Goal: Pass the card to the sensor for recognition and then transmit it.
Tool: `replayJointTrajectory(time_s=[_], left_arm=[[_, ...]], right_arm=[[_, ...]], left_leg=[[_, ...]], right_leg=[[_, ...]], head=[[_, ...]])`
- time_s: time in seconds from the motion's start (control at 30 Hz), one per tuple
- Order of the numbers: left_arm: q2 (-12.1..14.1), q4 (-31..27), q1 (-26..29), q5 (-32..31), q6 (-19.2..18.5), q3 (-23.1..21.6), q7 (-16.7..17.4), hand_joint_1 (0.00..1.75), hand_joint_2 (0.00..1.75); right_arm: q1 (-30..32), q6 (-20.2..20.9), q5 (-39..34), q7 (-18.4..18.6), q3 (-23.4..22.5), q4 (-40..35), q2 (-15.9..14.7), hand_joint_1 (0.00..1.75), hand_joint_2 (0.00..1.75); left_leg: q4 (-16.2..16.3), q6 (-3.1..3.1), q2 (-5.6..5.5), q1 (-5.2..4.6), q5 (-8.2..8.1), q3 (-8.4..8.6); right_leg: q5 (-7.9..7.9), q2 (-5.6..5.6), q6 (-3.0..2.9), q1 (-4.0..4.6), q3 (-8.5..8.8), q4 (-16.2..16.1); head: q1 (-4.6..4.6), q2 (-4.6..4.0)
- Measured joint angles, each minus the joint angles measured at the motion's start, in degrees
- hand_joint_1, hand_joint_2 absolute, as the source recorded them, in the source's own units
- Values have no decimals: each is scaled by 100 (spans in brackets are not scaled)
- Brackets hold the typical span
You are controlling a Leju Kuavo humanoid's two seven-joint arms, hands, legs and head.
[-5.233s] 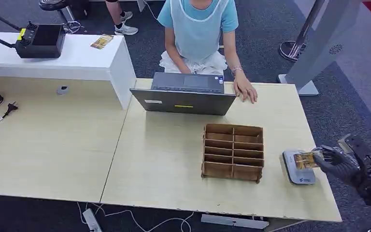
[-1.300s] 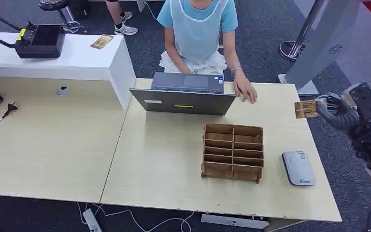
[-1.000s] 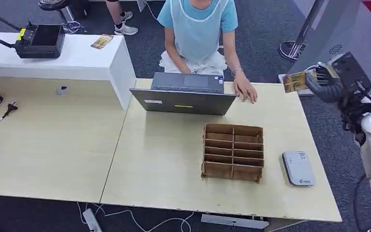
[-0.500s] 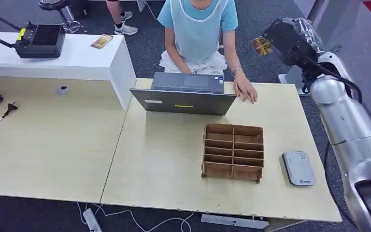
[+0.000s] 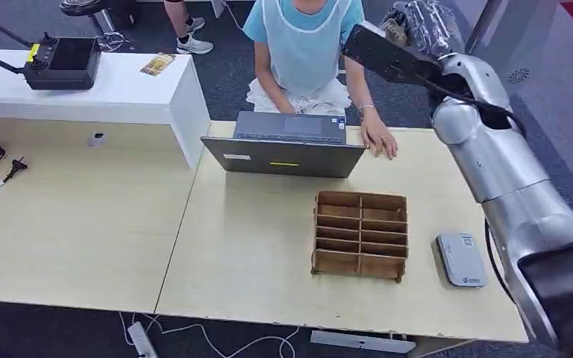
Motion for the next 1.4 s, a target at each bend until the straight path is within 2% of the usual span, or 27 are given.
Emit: replayJointTrajectory(time_s=[0.2,0.47,0.9,1.4], left_arm=[[0,0,-1,-109,-44,-125,0,0,0],[-9,0,0,-144,-48,-201,-2,0,0],[-39,0,0,-170,-61,-275,-2,0,0],[-46,0,1,-142,-63,-304,-2,0,0]], right_arm=[[-39,-231,636,-4,109,538,280,175,175],[-167,-492,979,74,173,1147,562,175,175],[-214,-529,1401,210,166,1932,813,175,175],[-219,-520,1562,271,157,2209,1023,175,175]], left_leg=[[0,0,0,0,0,0],[0,0,1,0,0,1],[1,0,1,-1,0,1],[0,-1,1,0,1,1]], right_leg=[[0,0,0,0,0,0],[0,1,0,0,-1,0],[0,1,0,0,-1,0],[0,1,0,0,-1,0]], head=[[2,0],[0,0],[0,0],[2,0]])
